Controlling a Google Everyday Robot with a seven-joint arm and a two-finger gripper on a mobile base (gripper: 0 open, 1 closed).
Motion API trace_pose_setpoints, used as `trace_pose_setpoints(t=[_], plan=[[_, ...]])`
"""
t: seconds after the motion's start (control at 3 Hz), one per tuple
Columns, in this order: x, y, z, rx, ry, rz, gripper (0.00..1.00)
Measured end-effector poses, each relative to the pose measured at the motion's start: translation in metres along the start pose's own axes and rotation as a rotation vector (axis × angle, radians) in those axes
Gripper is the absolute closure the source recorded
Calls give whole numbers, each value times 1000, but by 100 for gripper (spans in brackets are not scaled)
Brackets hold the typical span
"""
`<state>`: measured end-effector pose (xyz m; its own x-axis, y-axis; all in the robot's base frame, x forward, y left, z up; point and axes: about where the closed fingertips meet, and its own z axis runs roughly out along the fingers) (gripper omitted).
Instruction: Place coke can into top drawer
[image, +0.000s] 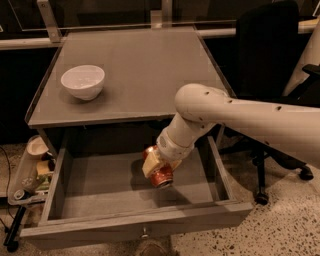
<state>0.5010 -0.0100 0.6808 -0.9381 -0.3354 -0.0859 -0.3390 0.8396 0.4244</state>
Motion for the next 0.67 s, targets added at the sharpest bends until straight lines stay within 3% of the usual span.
trace_pose_setpoints(t=[0.67], plan=[[-14,-13,28,-59,-96,89,100]])
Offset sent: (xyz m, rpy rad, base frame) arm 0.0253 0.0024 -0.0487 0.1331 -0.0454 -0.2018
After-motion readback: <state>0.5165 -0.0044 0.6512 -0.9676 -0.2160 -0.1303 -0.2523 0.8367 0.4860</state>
